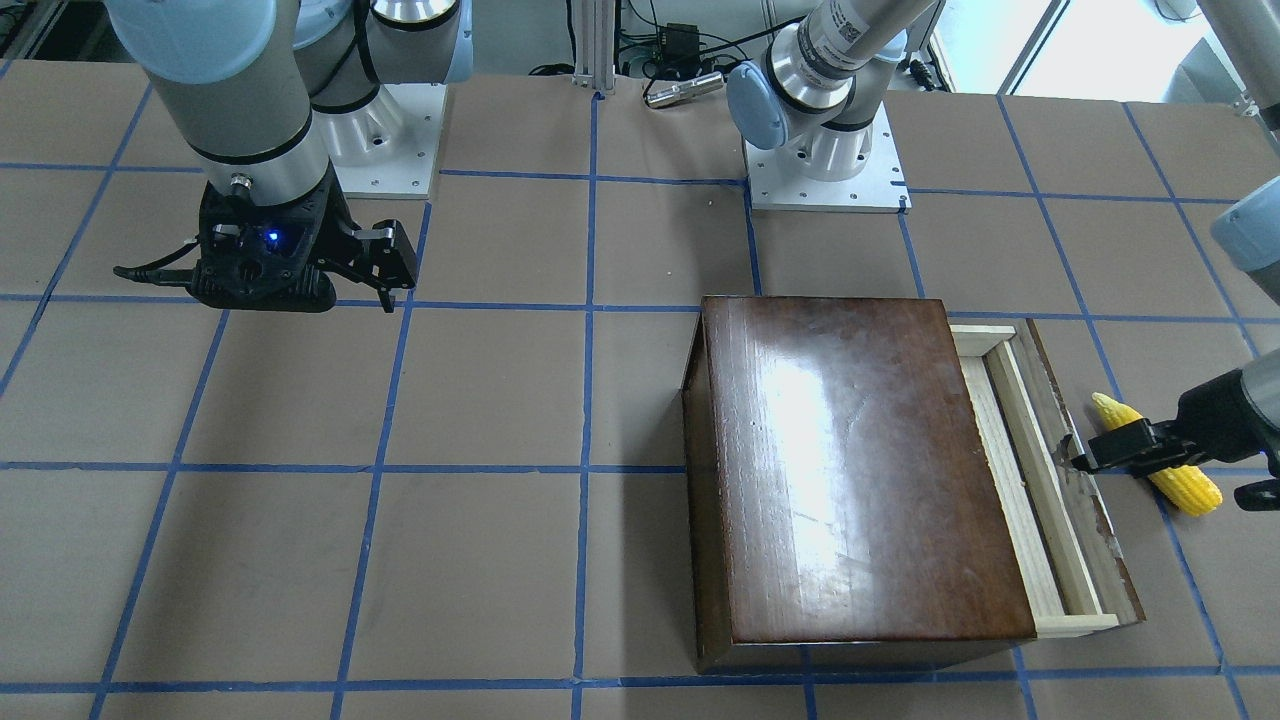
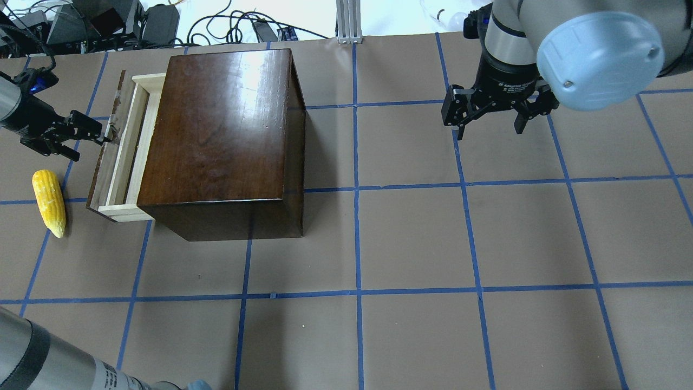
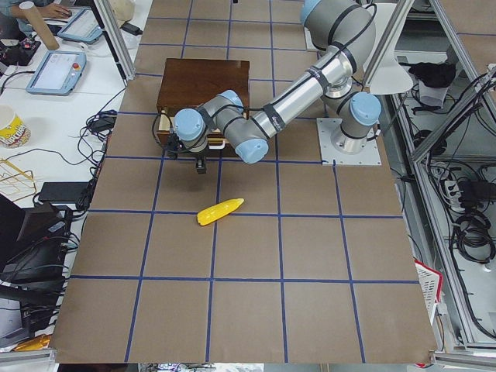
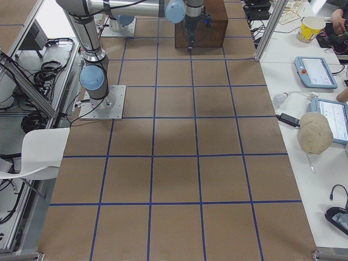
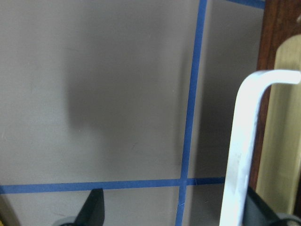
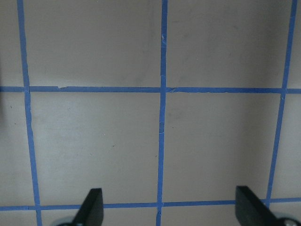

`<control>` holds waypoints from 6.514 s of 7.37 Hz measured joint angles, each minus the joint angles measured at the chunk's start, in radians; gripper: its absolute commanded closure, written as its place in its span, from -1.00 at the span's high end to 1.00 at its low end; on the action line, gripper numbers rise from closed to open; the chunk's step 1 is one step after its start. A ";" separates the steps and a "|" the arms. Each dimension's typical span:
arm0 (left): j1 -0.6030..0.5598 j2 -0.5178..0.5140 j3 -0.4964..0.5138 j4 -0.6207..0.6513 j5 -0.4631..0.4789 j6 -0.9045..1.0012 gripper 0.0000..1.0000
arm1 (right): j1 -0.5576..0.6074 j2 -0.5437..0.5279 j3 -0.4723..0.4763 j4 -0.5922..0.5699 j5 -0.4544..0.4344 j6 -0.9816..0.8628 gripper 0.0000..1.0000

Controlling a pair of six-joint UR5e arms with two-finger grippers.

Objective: Open drawer and put corn inside
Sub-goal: 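Release the handle and move the left gripper above the yellow corn, then lower the left gripper and grasp the yellow corn cob, then lift the corn and carry it with the left gripper over the drawer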

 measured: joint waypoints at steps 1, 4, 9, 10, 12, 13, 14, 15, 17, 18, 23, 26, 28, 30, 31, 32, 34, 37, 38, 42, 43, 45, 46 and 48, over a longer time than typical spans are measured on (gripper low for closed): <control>0.001 0.003 0.000 0.000 0.008 0.001 1.00 | 0.000 0.000 0.000 0.000 0.000 0.000 1.00; 0.014 0.011 0.000 0.000 0.014 0.009 1.00 | 0.000 0.000 0.000 0.000 0.000 0.000 1.00; 0.031 0.033 0.058 -0.038 0.086 0.017 1.00 | 0.000 0.000 0.000 0.000 0.000 0.000 1.00; 0.041 0.024 0.080 -0.040 0.141 0.023 1.00 | 0.000 0.000 0.000 -0.001 0.000 0.000 1.00; 0.059 -0.016 0.095 0.018 0.244 0.056 1.00 | 0.000 0.000 0.000 0.000 0.000 0.000 1.00; 0.061 -0.037 0.090 0.052 0.300 0.075 1.00 | 0.000 0.000 0.000 0.000 0.000 0.000 1.00; 0.063 -0.058 0.084 0.074 0.331 0.103 1.00 | 0.000 0.000 0.000 0.000 0.000 0.000 1.00; 0.064 -0.081 0.075 0.108 0.343 0.137 1.00 | 0.000 0.000 0.000 -0.001 0.000 0.000 1.00; 0.089 -0.127 0.049 0.195 0.345 0.192 1.00 | 0.000 0.000 0.000 0.000 0.000 0.000 1.00; 0.109 -0.145 0.037 0.228 0.343 0.215 1.00 | 0.000 0.000 0.000 -0.001 0.000 0.000 1.00; 0.133 -0.173 0.007 0.260 0.286 0.243 0.93 | 0.000 0.000 0.000 0.000 0.000 0.000 1.00; 0.133 -0.176 0.005 0.260 0.280 0.248 -0.82 | 0.000 0.000 0.000 0.000 0.001 0.000 1.00; 0.133 -0.177 0.007 0.261 0.278 0.251 -1.00 | 0.000 0.000 0.000 -0.001 0.001 0.000 1.00; 0.133 -0.177 0.010 0.261 0.277 0.252 -1.00 | 0.000 0.000 0.000 0.000 0.001 0.000 1.00; 0.133 -0.177 0.012 0.260 0.275 0.252 -1.00 | 0.000 0.000 0.000 0.000 0.001 0.000 1.00; 0.133 -0.173 0.016 0.260 0.274 0.252 -1.00 | 0.000 0.000 0.000 0.000 0.002 0.000 1.00; 0.130 -0.146 0.028 0.255 0.271 0.252 -1.00 | 0.000 0.000 0.000 0.000 0.001 0.000 1.00; 0.116 -0.054 0.038 0.184 0.222 0.248 -1.00 | 0.000 0.000 0.000 0.000 0.001 0.000 1.00; 0.099 -0.012 0.046 0.126 0.218 0.247 -1.00 | 0.000 0.000 0.000 0.000 0.001 0.000 1.00; -0.038 0.121 0.119 -0.139 0.223 0.249 -1.00 | 0.000 0.000 0.000 0.000 0.003 0.000 1.00; -0.079 0.143 0.123 -0.161 0.226 0.247 -1.00 | 0.000 0.000 0.000 0.000 0.003 0.000 1.00; -0.168 0.170 0.119 -0.174 0.229 0.243 -1.00 | 0.000 0.000 0.000 0.000 0.004 0.000 1.00; -0.206 0.175 0.114 -0.178 0.229 0.243 -1.00 | 0.000 0.000 0.000 0.000 0.004 0.000 1.00; -0.247 0.166 0.107 -0.179 0.227 0.232 -1.00 | 0.000 0.000 0.000 0.000 0.003 0.000 1.00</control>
